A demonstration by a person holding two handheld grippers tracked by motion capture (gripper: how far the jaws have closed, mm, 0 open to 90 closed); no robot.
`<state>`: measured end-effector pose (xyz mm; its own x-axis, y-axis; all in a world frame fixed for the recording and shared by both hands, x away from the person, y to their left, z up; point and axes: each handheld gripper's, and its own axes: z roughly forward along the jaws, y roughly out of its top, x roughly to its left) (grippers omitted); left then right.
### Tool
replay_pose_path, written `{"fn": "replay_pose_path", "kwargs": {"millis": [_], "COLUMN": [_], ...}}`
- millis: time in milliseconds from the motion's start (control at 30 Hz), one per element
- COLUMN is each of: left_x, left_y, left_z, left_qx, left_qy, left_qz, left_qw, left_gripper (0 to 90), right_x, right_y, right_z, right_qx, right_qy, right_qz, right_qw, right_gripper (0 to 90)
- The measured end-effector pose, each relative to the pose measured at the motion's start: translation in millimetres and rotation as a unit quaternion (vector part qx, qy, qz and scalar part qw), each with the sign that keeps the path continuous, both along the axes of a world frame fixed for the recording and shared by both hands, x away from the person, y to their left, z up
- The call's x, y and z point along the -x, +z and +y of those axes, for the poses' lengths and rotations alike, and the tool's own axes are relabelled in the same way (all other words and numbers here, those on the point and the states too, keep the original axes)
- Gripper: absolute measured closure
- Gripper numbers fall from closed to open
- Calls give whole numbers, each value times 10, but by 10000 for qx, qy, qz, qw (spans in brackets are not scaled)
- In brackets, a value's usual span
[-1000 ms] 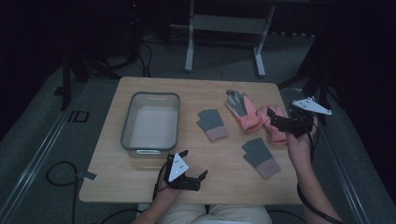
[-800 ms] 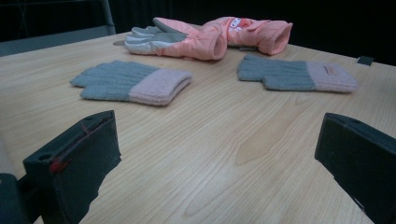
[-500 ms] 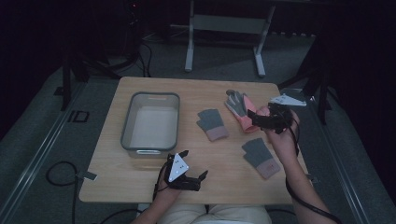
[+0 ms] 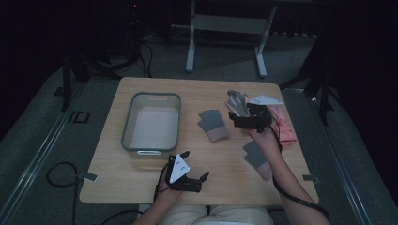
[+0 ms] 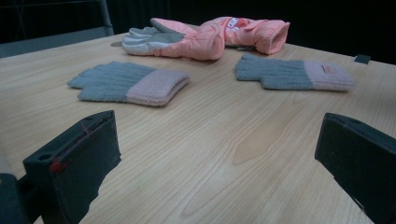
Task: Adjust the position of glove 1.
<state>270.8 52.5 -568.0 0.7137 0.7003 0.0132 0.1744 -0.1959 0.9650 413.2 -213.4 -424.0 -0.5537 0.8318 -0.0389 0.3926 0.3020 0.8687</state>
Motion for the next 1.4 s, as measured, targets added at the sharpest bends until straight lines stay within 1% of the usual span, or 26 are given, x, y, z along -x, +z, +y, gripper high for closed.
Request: {"fn": "replay_pose_path", "kwargs": {"millis": [100,200,267,333,367,433,467,500,533,567,600,633,667,700,733,833,867,933,1000,1033,1133,1200,1233,1267,1333,1400], "left_x": [2,2,1,2,3,1,1,1,1,1,1,-1,-3,-2,-1,0,0,0,0,-1,-2,-1,0,1,2,2], "left_y": [-1,0,0,-2,-1,-1,0,0,-1,-1,-2,-1,0,-1,-1,-1,-1,-1,-1,-1,-1,-1,-1,-1,-2,-1], "left_z": [0,0,1,2,1,2,7,7,5,3,2,5,9,9,8,5,5,5,5,7,8,10,10,8,7,9], "left_qx": [4,-4,10,41,33,34,26,26,43,55,58,50,52,68,68,70,71,69,70,67,71,67,66,73,77,71], "left_qy": [-7,-24,-37,-74,-75,-77,-78,-78,-78,-83,-81,-84,-106,-116,-118,-117,-117,-114,-116,-114,-109,-104,-103,-100,-98,-100], "left_qz": [-9,-2,0,7,15,11,16,16,16,19,26,25,27,40,40,37,36,35,39,37,41,32,30,27,25,27], "left_qw": [10000,10000,10000,10000,10000,10000,10000,10000,10000,9999,9999,9999,9999,9999,9999,9999,9999,9999,9999,9999,9999,9999,9999,9999,9999,9999], "left_gripper": [0,0,0,0,0,0,0,0,0,0,0,0,0,0,0,0,0,0,0,0,0,0,0,0,0,0], "right_x": [-51,-83,-148,-169,-224,-287,-326,-326,-396,-396,-434,-513,-513,-589,-589,-695,-728,-784,-872,-872,-946,-978,-978,-968,-962,-962], "right_y": [-88,-132,-197,-220,-280,-348,-382,-382,-451,-451,-490,-578,-578,-667,-667,-800,-843,-925,-1023,-1023,-1091,-1174,-1174,-1190,-1195,-1198], "right_z": [148,218,310,332,382,425,441,441,476,476,497,544,544,575,575,598,604,617,629,629,653,699,699,716,724,723], "right_qx": [91,133,148,93,44,41,11,11,-16,-16,37,149,149,263,263,488,533,707,865,865,911,1111,1111,1133,1148,1092], "right_qy": [204,277,353,343,359,373,441,441,529,529,561,636,636,631,631,580,574,550,546,546,525,496,496,476,470,438], "right_qz": [62,106,263,307,425,555,680,680,821,821,886,1116,1116,1270,1270,1347,1428,1442,1544,1544,1678,1693,1693,1581,1553,1582], "right_qw": [9997,9995,9989,9989,9984,9978,9967,9967,9952,9952,9945,9916,9916,9895,9895,9880,9867,9855,9827,9827,9802,9780,9780,9798,9800,9804], "right_gripper": [217,233,323,337,369,422,444,444,475,475,484,496,496,498,498,524,535,555,583,583,592,596,597,607,615,643]}}
